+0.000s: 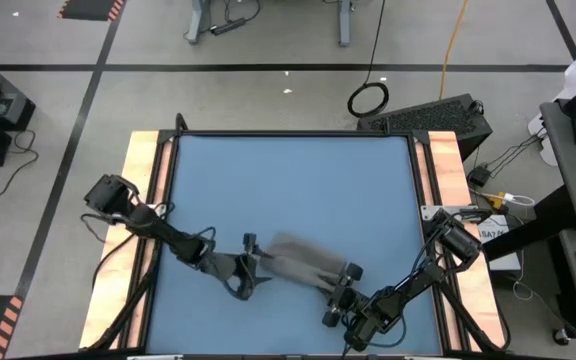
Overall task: Roll towel
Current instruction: Roll the gray towel
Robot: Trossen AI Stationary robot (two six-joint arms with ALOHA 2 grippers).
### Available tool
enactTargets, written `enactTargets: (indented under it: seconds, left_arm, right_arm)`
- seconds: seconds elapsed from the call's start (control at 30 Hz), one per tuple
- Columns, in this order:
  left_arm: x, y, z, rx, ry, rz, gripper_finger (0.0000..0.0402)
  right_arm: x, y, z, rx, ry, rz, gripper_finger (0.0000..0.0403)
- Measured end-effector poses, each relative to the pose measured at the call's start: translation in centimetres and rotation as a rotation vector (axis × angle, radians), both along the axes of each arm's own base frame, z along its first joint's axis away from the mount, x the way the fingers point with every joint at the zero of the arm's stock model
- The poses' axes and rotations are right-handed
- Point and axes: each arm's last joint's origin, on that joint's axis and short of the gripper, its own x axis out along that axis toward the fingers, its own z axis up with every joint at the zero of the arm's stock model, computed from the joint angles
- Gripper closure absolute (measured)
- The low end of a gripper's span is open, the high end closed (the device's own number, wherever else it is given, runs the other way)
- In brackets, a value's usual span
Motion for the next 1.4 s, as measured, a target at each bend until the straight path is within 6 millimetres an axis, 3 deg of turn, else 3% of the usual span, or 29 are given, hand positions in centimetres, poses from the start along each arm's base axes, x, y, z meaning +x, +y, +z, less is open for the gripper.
enactTargets:
  seconds: [0.3, 0.57, 0.77, 1.07, 1.27, 1.4]
  left_arm:
    - [0.0, 0.2, -2.5, 0.139, 0.087, -0.007, 0.0118]
    - [1.2, 2.3, -3.5, 0.112, 0.107, 0.043, 0.0128]
    - [1.9, 4.0, -4.1, -0.075, 0.17, -0.024, 0.0189]
    - [2.3, 4.7, -3.9, -0.437, 0.244, -0.011, 0.0359]
    - [2.4, 4.2, -3.7, -0.705, 0.353, -0.036, 0.036]
    - [2.5, 4.2, -3.6, -0.761, 0.359, -0.004, 0.0326]
  right_arm:
    - [0.0, 0.0, 0.0, 0.002, -0.002, 0.0, 0.0307]
    - [0.0, 0.0, 0.0, 0.002, -0.001, 0.002, 0.0307]
    - [0.0, 0.1, 0.0, -0.003, 0.004, 0.007, 0.0307]
    - [-1.4, 1.4, 2.4, -0.093, 0.096, 0.166, 0.0282]
    - [-2.9, 3.0, 5.6, -0.169, 0.106, 0.322, 0.0222]
    - [-3.0, 4.6, 6.8, -0.215, 0.032, 0.418, 0.0186]
